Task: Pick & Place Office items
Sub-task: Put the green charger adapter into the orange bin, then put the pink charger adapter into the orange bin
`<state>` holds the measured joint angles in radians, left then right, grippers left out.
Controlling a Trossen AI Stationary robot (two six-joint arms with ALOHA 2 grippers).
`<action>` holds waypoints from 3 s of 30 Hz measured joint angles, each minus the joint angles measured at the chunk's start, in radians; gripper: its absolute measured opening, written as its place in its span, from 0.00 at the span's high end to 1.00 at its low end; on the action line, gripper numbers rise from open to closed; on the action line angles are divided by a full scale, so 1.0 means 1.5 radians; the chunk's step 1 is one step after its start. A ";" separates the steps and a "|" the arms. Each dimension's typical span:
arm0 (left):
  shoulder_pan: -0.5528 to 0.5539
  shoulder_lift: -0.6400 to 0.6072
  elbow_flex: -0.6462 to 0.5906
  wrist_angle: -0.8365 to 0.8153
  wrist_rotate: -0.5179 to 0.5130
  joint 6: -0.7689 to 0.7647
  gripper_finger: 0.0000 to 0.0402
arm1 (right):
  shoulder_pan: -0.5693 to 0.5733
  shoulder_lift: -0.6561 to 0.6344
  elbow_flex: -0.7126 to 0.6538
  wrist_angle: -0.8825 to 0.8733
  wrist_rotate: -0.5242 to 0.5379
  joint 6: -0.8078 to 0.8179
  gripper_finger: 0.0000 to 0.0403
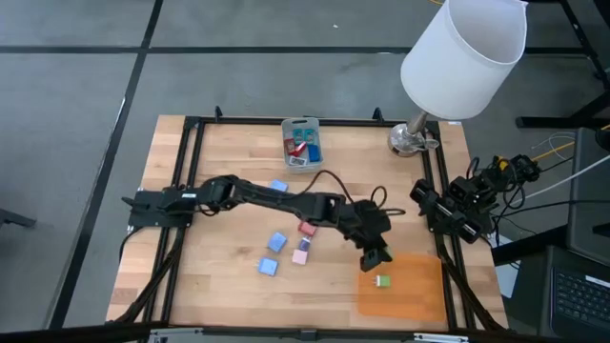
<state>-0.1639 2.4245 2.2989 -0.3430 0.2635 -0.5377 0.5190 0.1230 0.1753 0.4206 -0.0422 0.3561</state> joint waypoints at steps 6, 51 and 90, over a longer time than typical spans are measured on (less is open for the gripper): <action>-0.003 0.043 -0.002 0.026 -0.003 -0.002 0.69 | 0.000 0.000 0.000 -0.004 0.000 0.002 0.50; -0.166 -0.076 -0.029 -0.636 -0.280 0.153 0.26 | 0.000 0.000 0.000 -0.007 -0.001 0.017 0.50; -0.137 -0.079 -0.242 -0.497 -0.209 0.207 0.30 | 0.000 0.000 0.000 -0.015 -0.020 0.040 0.50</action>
<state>-0.3693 2.3063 1.9352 -1.0891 -0.0494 -0.2275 0.5190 0.1230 0.1753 0.3985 -0.0719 0.4160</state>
